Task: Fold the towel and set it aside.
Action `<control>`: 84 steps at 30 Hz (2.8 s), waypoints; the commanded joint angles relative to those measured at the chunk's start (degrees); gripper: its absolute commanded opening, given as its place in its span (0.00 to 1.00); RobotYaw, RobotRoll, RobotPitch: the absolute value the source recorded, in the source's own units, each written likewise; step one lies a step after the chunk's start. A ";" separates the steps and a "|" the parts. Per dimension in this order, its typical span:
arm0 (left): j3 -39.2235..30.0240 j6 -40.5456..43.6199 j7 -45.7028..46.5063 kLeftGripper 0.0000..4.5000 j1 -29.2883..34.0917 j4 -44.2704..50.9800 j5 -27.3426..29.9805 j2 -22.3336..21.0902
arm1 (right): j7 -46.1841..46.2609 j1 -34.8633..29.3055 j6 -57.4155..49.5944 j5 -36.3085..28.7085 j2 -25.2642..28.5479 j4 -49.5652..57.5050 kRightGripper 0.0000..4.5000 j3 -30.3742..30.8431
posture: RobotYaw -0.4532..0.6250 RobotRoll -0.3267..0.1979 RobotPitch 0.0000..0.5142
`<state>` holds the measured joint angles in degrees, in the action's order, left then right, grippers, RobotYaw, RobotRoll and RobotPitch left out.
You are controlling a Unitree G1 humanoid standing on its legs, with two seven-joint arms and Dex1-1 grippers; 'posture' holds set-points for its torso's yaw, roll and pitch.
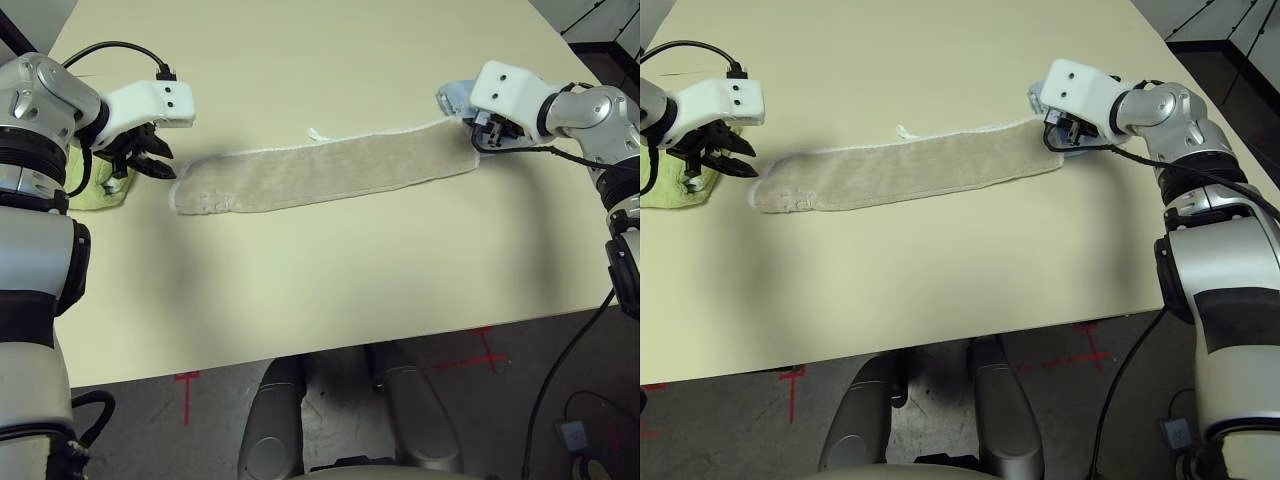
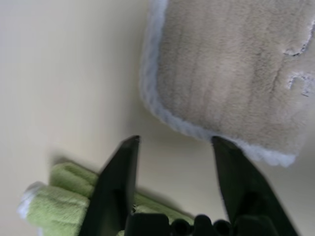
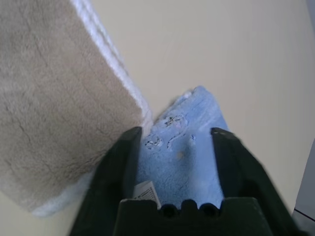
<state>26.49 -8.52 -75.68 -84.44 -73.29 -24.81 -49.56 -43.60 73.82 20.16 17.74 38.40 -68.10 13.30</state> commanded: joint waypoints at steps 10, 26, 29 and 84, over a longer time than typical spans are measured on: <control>-23.74 13.37 -6.66 1.00 -2.60 1.19 20.42 3.40 | -16.93 -6.61 -19.08 -28.22 -1.44 11.37 0.99 -22.22 | 0.39 0.62 0.50; -38.78 24.70 4.63 1.00 23.03 27.36 38.07 10.88 | 0.50 -30.49 -68.78 -54.60 -5.21 52.17 0.99 -36.39 | 0.38 0.62 0.50; -39.69 24.83 9.48 1.00 27.77 33.12 38.96 12.13 | 2.03 -31.87 -71.49 -55.86 -4.50 52.87 0.99 -37.00 | 0.38 0.62 0.50; -30.01 14.08 -7.22 1.00 36.38 36.22 39.78 0.93 | 33.83 -33.45 -98.12 -79.83 -13.76 53.86 0.99 -63.48 | 0.38 0.62 0.71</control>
<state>-3.79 7.32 -82.36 -49.09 -36.15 16.15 -47.75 -11.76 41.16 -78.73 -60.91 25.18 -15.56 -48.84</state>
